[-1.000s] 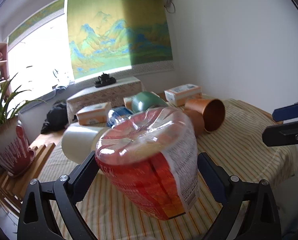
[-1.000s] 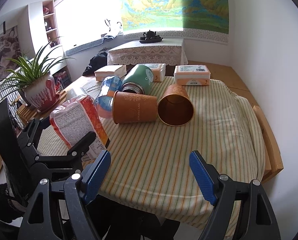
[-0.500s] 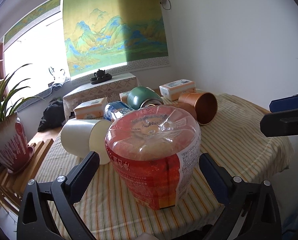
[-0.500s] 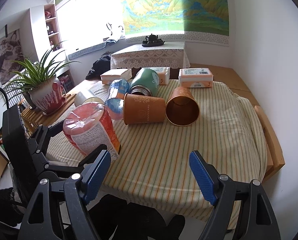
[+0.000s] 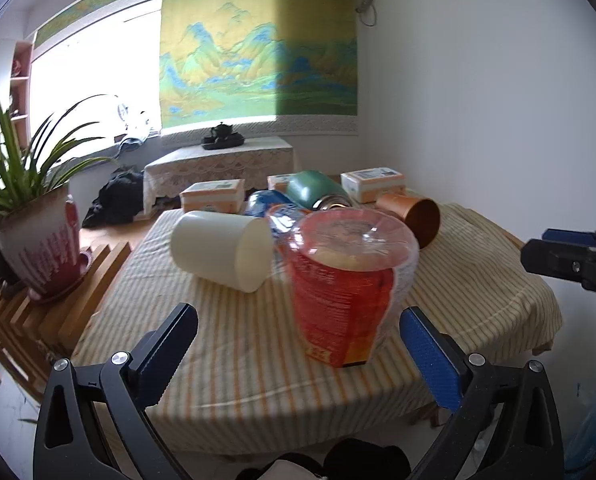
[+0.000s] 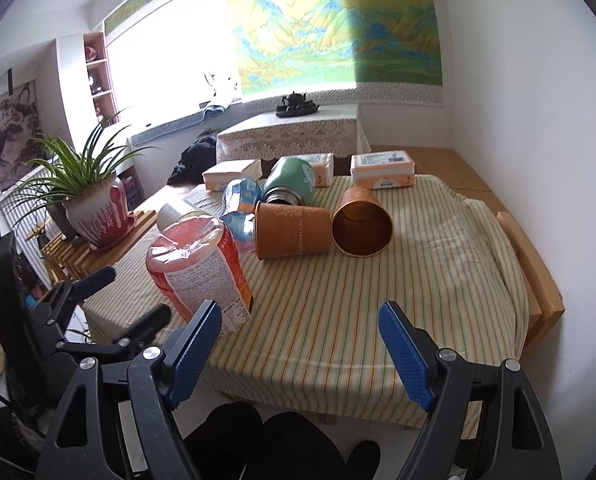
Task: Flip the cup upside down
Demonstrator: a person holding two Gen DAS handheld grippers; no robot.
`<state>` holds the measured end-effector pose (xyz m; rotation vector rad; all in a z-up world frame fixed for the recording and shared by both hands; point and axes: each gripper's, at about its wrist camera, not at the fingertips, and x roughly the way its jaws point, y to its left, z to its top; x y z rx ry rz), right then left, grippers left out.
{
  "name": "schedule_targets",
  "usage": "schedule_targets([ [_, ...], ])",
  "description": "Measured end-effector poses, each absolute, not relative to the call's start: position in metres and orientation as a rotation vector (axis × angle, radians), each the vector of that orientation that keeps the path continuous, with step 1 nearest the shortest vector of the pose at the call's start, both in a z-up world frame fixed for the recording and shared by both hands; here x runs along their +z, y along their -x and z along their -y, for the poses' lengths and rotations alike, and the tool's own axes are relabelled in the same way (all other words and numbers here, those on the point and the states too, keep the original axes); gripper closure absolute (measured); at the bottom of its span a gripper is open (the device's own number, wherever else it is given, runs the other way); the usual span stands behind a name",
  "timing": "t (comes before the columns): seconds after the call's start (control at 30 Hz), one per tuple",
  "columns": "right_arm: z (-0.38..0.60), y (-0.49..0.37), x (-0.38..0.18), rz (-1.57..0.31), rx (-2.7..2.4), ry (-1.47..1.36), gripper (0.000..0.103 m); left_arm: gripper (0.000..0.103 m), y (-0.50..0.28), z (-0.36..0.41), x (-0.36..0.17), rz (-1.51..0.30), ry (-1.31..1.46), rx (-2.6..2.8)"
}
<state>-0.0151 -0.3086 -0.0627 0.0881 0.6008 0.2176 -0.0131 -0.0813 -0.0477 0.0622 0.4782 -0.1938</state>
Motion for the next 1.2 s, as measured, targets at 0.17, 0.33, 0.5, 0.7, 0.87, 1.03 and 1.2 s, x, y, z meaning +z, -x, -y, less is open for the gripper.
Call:
schedule_targets([
  [0.17, 0.299, 0.026, -0.062, -0.538, 0.178, -0.079, 0.026, 0.001, 0.024, 0.063, -0.032, -0.467, -0.024, -0.146],
  [0.33, 0.290, 0.032, -0.061, -0.491, 0.137, -0.064, 0.024, 0.001, 0.031, 0.053, -0.018, -0.454, -0.018, -0.125],
  [0.5, 0.281, 0.037, -0.061, -0.457, 0.114, -0.075, 0.019, 0.001, 0.037, 0.046, -0.008, -0.435, -0.004, -0.103],
  [0.7, 0.274, 0.042, -0.065, -0.431, 0.080, -0.091, 0.018, 0.001, 0.036, 0.039, -0.009, -0.451, 0.022, -0.090],
  [0.87, 0.268, 0.046, -0.065, -0.405, 0.038, -0.081, 0.012, 0.001, 0.038, 0.036, -0.010, -0.444, 0.028, -0.068],
  [1.03, 0.267, 0.043, -0.066, -0.409, 0.028, -0.081, 0.010, 0.001, 0.041, 0.032, -0.008, -0.429, 0.028, -0.049],
  [1.2, 0.262, 0.041, -0.064, -0.400, 0.000, -0.064, 0.009, 0.001, 0.040, 0.032, -0.009, -0.431, 0.023, -0.044],
])
